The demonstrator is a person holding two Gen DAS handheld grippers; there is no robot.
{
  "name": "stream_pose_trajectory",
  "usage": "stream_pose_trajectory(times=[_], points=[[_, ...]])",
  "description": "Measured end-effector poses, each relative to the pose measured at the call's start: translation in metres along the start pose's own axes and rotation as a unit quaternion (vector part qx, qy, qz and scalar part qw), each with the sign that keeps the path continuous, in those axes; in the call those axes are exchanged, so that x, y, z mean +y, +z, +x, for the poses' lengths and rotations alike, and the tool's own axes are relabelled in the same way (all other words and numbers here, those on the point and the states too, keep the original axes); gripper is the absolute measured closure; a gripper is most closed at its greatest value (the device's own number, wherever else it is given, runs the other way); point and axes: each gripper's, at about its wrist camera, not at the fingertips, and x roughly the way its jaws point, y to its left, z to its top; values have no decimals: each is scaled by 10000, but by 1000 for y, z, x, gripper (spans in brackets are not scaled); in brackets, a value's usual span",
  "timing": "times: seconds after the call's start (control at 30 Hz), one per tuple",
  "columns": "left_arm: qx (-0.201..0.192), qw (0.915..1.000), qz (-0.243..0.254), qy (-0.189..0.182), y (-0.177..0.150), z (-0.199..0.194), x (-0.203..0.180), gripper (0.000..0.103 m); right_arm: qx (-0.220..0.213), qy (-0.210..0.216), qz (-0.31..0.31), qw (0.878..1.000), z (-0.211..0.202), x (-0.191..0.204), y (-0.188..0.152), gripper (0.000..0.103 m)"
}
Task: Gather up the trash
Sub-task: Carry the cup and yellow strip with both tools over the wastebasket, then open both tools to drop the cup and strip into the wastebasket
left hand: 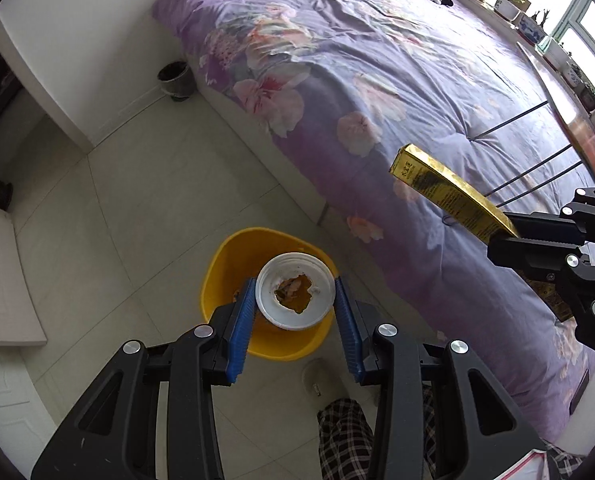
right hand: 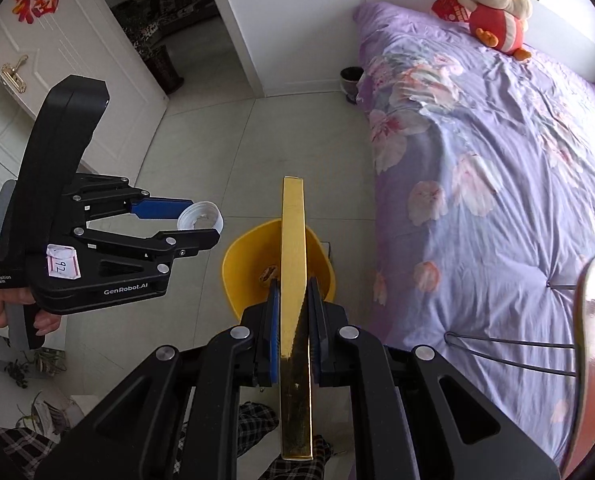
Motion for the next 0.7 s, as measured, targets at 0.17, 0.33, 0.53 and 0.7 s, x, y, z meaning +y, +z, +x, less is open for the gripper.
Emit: stream_pose_trajectory(times=[0.17,0.33,0.53,0.7], points=[[273,9995,-181,50,-11,41,27,64,352,180,-110,9992,46,11,5,90],[535,9980,-318,112,-20,80,48,64,685,336,-159,9970,97,16,7,90],[822,9954,-483,95,-28,126,64,64,1078,432,-123,9932,155,10,5,90],[1037,9929,-571,76,-32,163,69,64,1349,456,-112,9897,195,4,1,90]])
